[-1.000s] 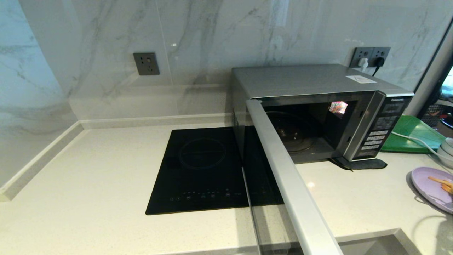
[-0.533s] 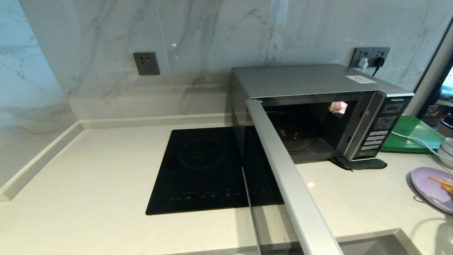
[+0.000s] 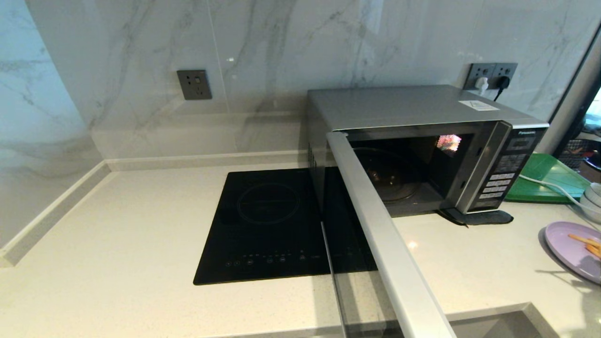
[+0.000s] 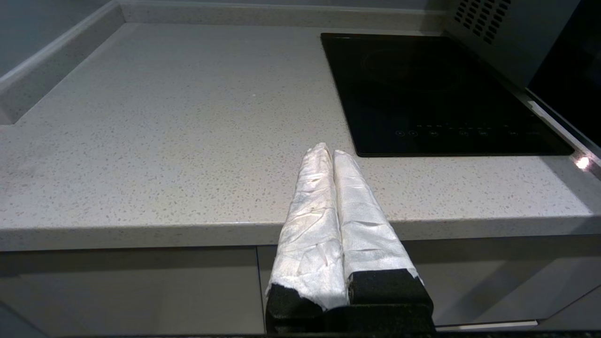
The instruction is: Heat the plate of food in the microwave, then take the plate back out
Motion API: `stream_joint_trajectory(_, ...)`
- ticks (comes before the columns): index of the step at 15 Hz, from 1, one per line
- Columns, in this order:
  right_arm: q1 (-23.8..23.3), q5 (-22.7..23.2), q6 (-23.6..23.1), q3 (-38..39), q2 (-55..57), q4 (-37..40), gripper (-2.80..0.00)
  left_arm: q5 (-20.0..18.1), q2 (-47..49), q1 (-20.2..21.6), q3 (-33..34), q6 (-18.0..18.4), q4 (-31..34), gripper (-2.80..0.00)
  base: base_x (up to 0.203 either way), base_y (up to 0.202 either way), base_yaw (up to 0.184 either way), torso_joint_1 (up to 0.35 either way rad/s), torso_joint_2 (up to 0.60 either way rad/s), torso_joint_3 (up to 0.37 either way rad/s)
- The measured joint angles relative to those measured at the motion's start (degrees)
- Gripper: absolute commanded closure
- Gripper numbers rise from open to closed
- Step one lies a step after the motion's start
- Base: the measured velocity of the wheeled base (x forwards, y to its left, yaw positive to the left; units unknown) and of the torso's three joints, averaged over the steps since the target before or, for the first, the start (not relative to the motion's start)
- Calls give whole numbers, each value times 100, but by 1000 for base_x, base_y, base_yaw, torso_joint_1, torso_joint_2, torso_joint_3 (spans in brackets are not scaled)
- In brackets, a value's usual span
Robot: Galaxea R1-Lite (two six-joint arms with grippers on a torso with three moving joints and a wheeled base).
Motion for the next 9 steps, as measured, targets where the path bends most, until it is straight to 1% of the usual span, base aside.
stream_joint_trajectory(2, 81, 36, -175, 195, -636, 2, -280, 0, 0, 0, 0, 0, 0, 0, 0, 0, 0, 0, 0, 0)
stream_joint_trajectory(3, 198, 57, -218, 299, -963, 5, 0, 2, 0, 0, 0, 0, 0, 0, 0, 0, 0, 0, 0, 0)
stream_joint_trajectory(7, 897, 80, -346, 586, -2050, 17, 0, 0, 0, 0, 0, 0, 0, 0, 0, 0, 0, 0, 0, 0)
stream_joint_trajectory(9, 1263, 65, -558, 627, -2392, 16, 0, 0, 0, 0, 0, 0, 0, 0, 0, 0, 0, 0, 0, 0)
